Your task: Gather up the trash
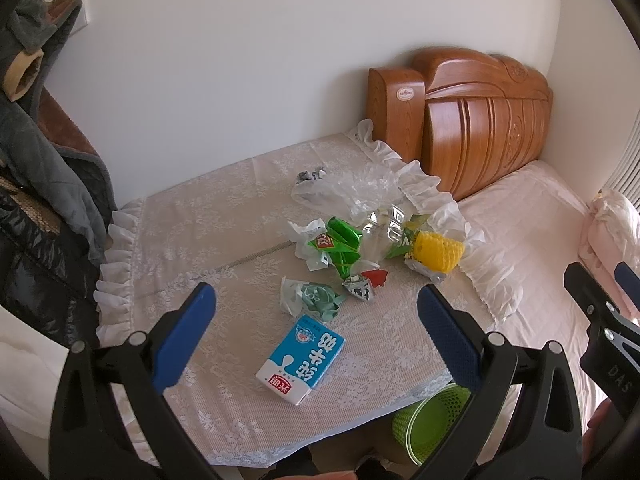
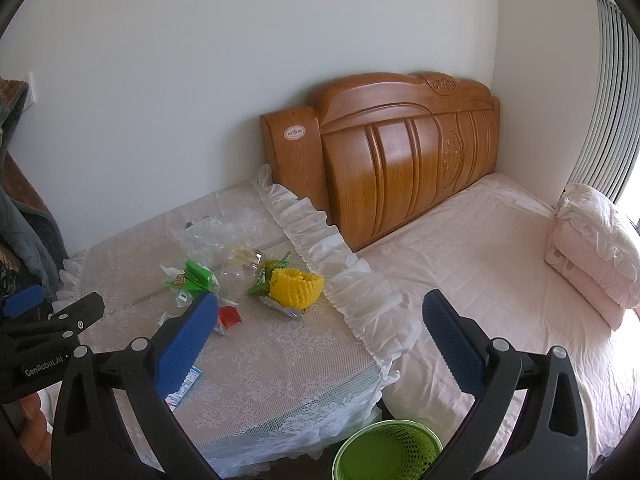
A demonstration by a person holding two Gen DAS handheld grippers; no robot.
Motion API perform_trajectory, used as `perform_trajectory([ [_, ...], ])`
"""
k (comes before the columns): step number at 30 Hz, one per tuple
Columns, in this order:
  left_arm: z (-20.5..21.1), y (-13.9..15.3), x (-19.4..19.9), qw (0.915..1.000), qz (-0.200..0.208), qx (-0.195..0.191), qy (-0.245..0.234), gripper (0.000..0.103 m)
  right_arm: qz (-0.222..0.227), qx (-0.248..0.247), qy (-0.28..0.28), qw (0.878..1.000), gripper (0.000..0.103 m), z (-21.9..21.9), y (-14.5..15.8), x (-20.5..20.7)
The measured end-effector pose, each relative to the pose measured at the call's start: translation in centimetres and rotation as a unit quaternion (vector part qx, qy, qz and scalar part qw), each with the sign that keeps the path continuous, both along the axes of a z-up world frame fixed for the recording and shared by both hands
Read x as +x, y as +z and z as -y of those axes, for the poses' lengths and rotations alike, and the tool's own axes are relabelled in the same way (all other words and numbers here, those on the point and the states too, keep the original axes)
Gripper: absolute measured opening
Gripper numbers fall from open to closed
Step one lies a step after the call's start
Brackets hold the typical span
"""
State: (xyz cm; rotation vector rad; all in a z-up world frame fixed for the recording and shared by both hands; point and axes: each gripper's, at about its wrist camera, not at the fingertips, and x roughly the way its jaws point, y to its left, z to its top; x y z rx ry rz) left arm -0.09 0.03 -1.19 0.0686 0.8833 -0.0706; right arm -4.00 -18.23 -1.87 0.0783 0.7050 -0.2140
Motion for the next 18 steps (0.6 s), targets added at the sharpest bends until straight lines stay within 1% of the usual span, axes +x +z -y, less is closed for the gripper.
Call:
perform_trajectory([
  [18,-0.04,-0.35,-0.15,1.0,-0.001,0.0,0.0,0.097,-0.002,0.001,-0.001,1.0,0.101,-0.21,-0.15,0.12],
])
